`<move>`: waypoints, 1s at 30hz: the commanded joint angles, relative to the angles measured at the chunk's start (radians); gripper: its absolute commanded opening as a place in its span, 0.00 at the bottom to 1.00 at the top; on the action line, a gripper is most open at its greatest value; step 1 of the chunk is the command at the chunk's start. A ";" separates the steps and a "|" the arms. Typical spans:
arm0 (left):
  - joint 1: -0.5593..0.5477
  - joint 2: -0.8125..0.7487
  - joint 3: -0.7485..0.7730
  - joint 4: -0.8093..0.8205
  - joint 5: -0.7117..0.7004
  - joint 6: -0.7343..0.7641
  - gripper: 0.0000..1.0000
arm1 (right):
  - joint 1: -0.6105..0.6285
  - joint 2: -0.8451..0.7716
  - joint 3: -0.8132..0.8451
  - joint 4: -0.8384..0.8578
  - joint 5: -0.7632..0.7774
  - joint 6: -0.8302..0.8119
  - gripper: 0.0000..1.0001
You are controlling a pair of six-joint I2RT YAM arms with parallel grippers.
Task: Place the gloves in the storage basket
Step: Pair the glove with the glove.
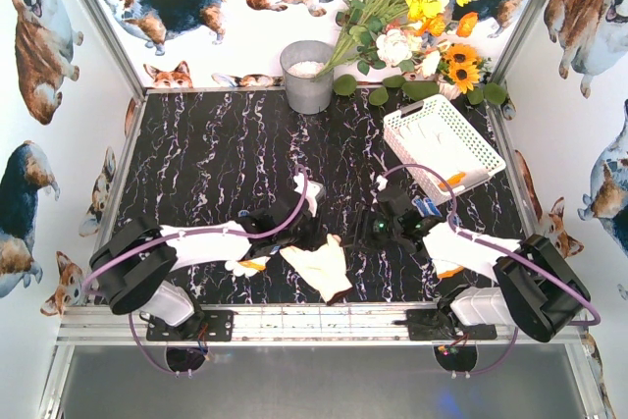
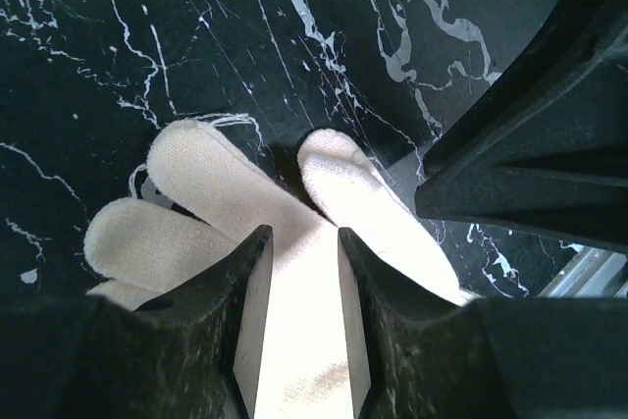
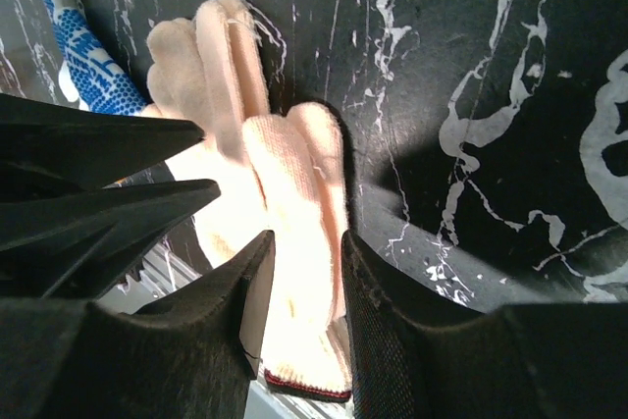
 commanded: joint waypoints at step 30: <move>0.025 0.113 -0.037 0.076 0.012 -0.008 0.18 | 0.000 0.139 0.071 0.204 -0.069 -0.003 0.23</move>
